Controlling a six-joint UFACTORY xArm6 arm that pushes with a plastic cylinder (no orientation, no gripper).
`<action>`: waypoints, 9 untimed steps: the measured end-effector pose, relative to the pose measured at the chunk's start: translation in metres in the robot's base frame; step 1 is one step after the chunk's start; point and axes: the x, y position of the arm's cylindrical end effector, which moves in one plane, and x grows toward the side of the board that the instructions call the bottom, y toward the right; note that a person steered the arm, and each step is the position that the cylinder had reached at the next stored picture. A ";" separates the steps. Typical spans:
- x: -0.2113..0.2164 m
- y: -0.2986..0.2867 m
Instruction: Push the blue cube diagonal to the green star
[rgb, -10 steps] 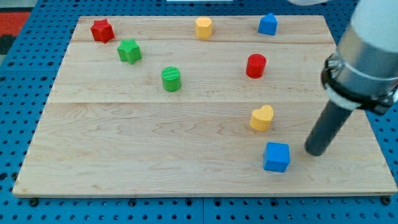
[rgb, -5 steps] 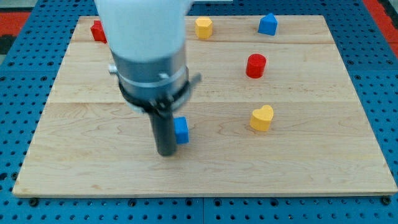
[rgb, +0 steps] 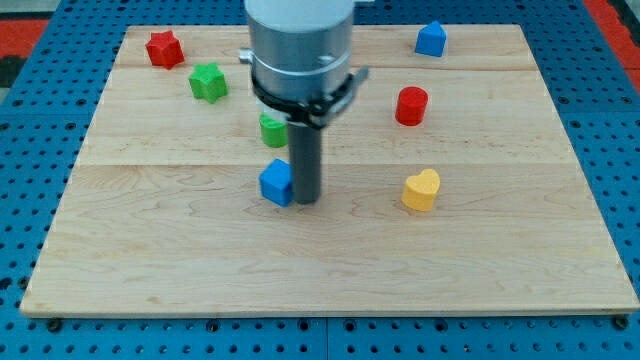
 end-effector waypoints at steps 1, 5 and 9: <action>-0.029 -0.062; -0.037 -0.169; -0.052 -0.142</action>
